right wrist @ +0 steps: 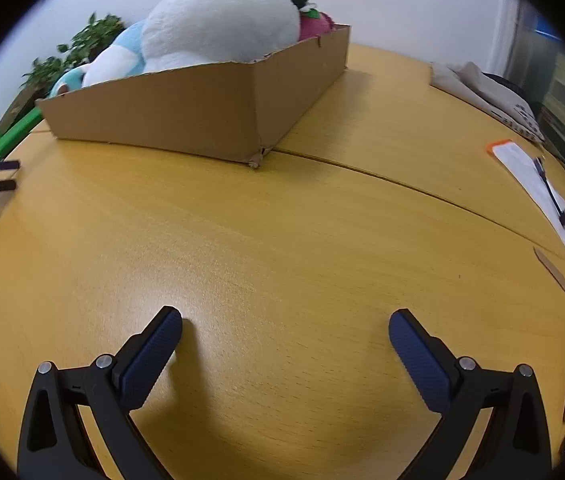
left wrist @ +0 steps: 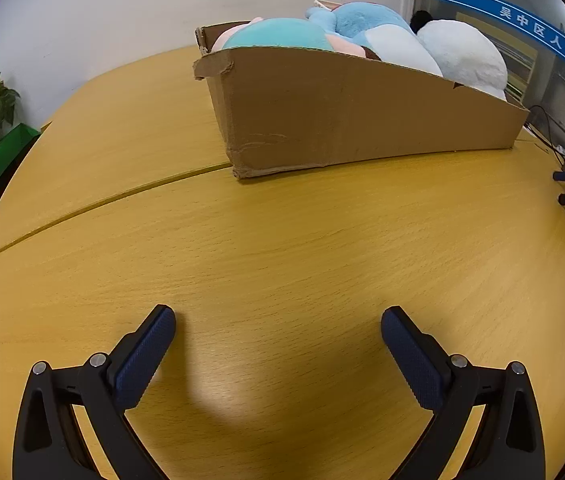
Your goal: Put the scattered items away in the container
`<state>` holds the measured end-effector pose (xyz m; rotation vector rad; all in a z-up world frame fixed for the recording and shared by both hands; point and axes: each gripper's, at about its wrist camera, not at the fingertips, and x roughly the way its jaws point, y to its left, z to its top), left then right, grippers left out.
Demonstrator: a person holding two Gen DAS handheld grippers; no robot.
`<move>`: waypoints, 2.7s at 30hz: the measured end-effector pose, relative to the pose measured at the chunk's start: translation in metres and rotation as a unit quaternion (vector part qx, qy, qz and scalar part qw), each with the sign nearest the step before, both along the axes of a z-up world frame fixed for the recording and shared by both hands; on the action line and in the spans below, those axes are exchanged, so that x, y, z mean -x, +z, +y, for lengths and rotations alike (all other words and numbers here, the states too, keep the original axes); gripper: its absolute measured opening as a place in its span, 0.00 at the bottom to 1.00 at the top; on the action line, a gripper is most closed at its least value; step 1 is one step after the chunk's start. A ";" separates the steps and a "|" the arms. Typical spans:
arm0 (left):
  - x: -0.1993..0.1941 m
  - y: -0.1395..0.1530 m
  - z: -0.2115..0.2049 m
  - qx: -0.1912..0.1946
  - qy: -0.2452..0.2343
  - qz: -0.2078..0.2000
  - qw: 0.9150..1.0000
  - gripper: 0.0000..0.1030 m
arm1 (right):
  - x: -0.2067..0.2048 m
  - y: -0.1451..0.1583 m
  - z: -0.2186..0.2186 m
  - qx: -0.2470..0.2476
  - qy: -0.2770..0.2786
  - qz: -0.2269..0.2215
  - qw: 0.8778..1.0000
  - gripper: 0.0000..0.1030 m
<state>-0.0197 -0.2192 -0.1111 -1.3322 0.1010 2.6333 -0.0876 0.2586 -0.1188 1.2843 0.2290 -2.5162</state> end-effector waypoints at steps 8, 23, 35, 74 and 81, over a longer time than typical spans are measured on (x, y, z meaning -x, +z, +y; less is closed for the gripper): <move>0.022 0.001 -0.050 0.000 0.018 -0.003 1.000 1.00 | 0.003 0.000 0.005 -0.001 0.002 0.001 1.000 1.00; 0.010 -0.006 -0.080 0.002 0.002 -0.002 1.000 1.00 | 0.006 -0.001 0.007 0.000 0.001 0.001 1.000 1.00; 0.019 -0.006 -0.061 0.003 0.002 -0.002 1.000 1.00 | 0.006 -0.001 0.007 0.000 0.001 0.001 1.000 1.00; 0.021 -0.007 -0.052 0.004 0.002 -0.001 1.000 1.00 | 0.006 -0.002 0.007 0.000 0.000 0.001 1.000 1.00; 0.021 -0.007 -0.052 0.004 0.002 -0.001 1.000 1.00 | 0.006 -0.002 0.007 0.000 0.000 0.001 1.000 1.00</move>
